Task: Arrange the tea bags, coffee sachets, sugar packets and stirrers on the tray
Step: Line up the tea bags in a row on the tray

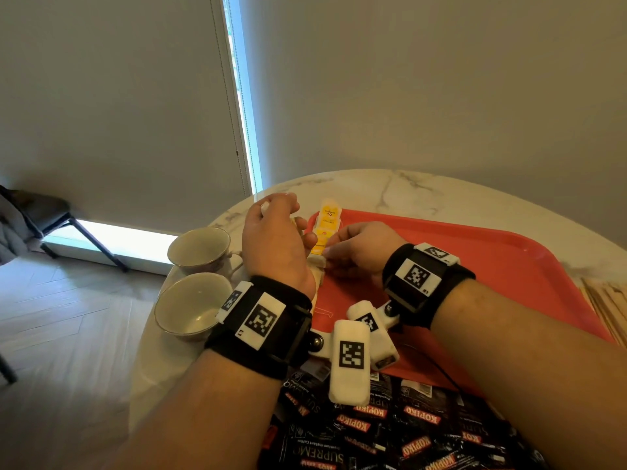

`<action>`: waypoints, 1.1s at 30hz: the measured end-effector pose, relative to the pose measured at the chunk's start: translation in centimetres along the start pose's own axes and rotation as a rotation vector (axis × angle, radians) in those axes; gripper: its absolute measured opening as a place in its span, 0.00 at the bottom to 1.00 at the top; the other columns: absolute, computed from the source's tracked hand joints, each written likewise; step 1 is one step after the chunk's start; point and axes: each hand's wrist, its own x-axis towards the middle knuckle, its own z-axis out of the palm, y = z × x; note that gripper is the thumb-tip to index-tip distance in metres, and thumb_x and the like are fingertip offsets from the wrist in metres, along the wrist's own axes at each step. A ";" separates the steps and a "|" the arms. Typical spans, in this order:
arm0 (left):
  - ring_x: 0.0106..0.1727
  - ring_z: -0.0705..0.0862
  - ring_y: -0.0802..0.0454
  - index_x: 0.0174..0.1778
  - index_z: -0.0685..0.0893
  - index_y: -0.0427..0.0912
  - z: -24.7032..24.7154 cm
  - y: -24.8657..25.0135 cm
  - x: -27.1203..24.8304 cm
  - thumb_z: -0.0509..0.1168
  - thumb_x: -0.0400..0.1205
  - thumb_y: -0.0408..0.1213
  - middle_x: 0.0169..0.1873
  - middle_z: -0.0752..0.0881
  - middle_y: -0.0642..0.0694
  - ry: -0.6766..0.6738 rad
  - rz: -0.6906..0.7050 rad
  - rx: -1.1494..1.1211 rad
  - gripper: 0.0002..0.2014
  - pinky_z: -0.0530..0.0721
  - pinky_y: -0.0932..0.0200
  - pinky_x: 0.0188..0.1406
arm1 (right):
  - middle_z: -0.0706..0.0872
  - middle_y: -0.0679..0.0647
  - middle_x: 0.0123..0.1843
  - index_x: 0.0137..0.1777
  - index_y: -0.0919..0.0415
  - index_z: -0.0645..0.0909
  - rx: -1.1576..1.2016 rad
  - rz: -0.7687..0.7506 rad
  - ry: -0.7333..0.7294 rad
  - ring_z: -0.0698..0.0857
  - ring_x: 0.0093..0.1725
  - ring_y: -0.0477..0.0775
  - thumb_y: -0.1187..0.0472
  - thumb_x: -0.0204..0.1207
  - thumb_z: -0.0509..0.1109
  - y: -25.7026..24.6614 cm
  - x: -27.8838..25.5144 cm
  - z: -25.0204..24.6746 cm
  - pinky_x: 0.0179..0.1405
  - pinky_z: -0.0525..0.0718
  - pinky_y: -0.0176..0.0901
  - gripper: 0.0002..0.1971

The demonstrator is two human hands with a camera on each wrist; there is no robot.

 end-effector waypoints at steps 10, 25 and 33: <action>0.23 0.78 0.59 0.44 0.84 0.43 0.1 0.4 -0.1 0.69 0.83 0.34 0.21 0.82 0.56 0.014 -0.028 -0.029 0.03 0.77 0.58 0.25 | 0.89 0.62 0.42 0.50 0.67 0.84 0.098 0.079 0.103 0.89 0.37 0.56 0.67 0.81 0.74 -0.3 -0.3 -0.9 0.47 0.92 0.55 0.03; 0.28 0.79 0.57 0.47 0.85 0.45 0.0 0.1 0.1 0.69 0.84 0.34 0.40 0.85 0.48 0.014 -0.066 -0.059 0.02 0.77 0.58 0.26 | 0.90 0.61 0.46 0.55 0.69 0.85 0.205 0.108 0.081 0.89 0.41 0.55 0.65 0.86 0.67 0.0 0.3 -0.3 0.39 0.88 0.43 0.08; 0.28 0.79 0.56 0.47 0.84 0.44 0.1 -0.1 0.1 0.68 0.84 0.33 0.42 0.84 0.46 0.017 -0.063 -0.058 0.02 0.77 0.59 0.25 | 0.90 0.62 0.60 0.65 0.69 0.83 0.276 0.105 0.110 0.88 0.50 0.56 0.63 0.87 0.64 -0.5 0.9 0.1 0.38 0.86 0.42 0.13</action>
